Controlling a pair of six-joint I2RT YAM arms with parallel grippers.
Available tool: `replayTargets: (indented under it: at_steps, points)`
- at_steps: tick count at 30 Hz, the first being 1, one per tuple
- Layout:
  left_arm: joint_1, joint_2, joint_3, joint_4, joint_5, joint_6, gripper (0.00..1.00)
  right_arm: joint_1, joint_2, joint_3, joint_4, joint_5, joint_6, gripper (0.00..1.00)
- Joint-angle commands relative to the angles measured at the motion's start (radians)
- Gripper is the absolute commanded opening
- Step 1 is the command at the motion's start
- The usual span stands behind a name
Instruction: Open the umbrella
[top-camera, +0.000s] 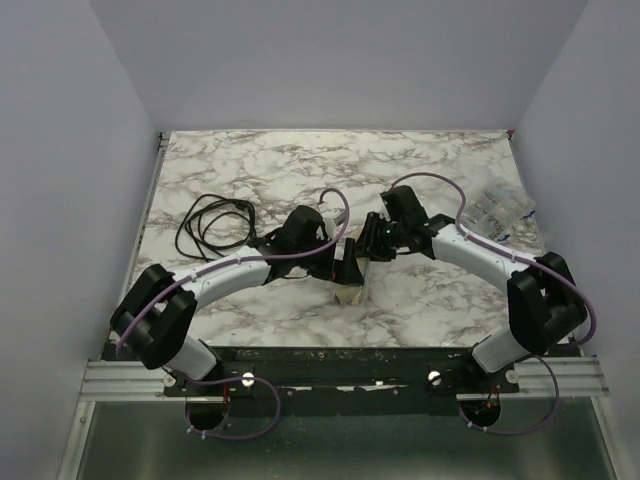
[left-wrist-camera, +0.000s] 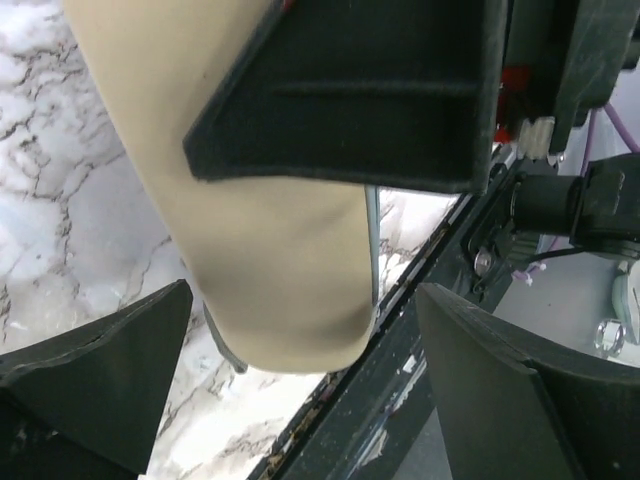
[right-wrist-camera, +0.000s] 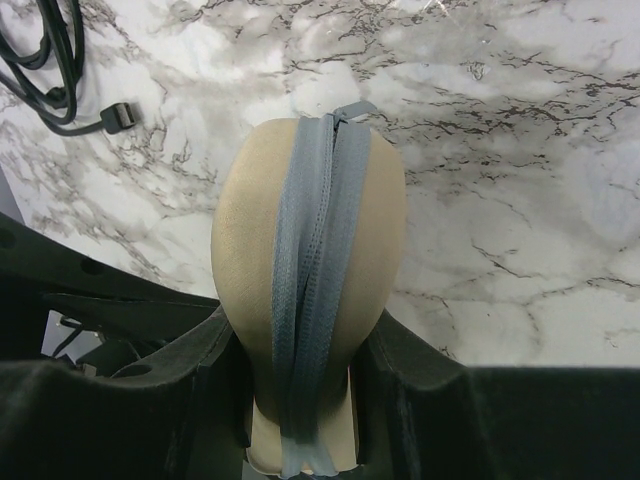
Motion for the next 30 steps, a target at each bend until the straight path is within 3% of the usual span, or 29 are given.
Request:
replayTargets:
  at_steps: [1, 3, 9, 13, 17, 19, 22, 24, 28, 30]
  points:
    - [-0.011, 0.054, -0.002, 0.097, 0.016, -0.02, 0.9, 0.002, 0.008, -0.009, 0.058, -0.054, -0.006, 0.01]
    - [-0.014, 0.081, 0.001, 0.097, 0.026, -0.023, 0.84, 0.001, 0.009, -0.015, 0.066, -0.062, -0.005, 0.01]
    - [-0.022, 0.119, -0.021, 0.138, 0.033, -0.034, 0.78, 0.002, 0.01, -0.032, 0.092, -0.082, -0.006, 0.01]
    - [-0.022, 0.126, -0.029, 0.145, 0.048, -0.034, 0.49, 0.002, 0.014, -0.04, 0.104, -0.095, -0.005, 0.01]
    - [-0.022, 0.131, -0.036, 0.152, 0.053, -0.04, 0.28, 0.002, 0.02, -0.047, 0.107, -0.1, -0.012, 0.01]
    - [-0.022, 0.124, -0.038, 0.151, 0.054, -0.043, 0.24, 0.002, 0.02, -0.049, 0.101, -0.092, -0.026, 0.13]
    - [-0.022, 0.112, -0.039, 0.145, 0.056, -0.045, 0.22, 0.002, 0.01, -0.045, 0.068, -0.049, -0.049, 0.56]
    - [-0.022, 0.105, -0.034, 0.132, 0.054, -0.048, 0.2, 0.002, -0.004, -0.035, 0.034, 0.002, -0.065, 0.74]
    - [-0.022, 0.102, -0.023, 0.119, 0.056, -0.059, 0.18, 0.0, -0.043, -0.005, -0.038, 0.117, -0.101, 0.89]
    - [-0.022, 0.1, -0.022, 0.122, 0.066, -0.065, 0.18, 0.0, -0.061, 0.009, -0.069, 0.165, -0.119, 0.9]
